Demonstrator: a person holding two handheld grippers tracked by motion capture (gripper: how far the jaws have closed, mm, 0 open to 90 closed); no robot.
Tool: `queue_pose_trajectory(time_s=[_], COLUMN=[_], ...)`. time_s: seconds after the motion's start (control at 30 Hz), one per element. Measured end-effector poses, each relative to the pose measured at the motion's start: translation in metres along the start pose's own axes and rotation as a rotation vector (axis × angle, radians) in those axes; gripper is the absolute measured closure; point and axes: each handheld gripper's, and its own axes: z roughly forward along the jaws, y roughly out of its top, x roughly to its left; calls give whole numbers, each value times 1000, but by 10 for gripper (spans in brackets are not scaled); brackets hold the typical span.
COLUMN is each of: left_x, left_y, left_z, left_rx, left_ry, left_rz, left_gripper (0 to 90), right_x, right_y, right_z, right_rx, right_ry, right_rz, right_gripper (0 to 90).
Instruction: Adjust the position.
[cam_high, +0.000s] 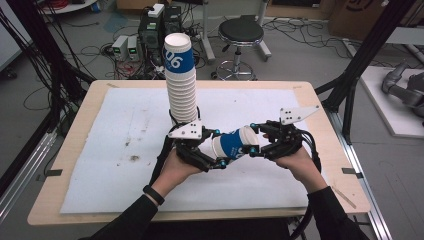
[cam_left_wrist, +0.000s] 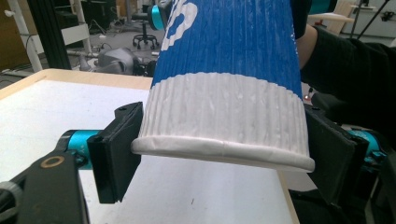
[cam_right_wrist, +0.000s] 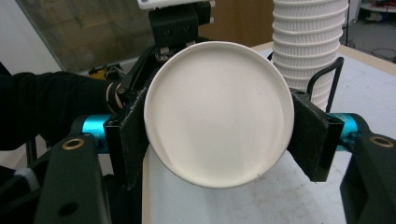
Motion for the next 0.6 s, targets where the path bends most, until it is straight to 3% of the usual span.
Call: queue_pose_trajectory(time_s=[0.17, 0.43, 0.6], left_x=[1, 0, 0], left_y=[3, 9, 11], left_z=[-4, -5, -4], left_rx=[30, 133, 197], left_ry=[3, 21, 29], left_rz=[13, 40, 61], left_gripper=[213, 214, 216], right_x=[1, 9, 12], right_y=[2, 11, 14], right_z=[2, -5, -5], right_rx=[50, 97, 134], right_ry=[-31, -89, -116], right_rz=[-11, -81, -100], right_gripper=[217, 214, 214])
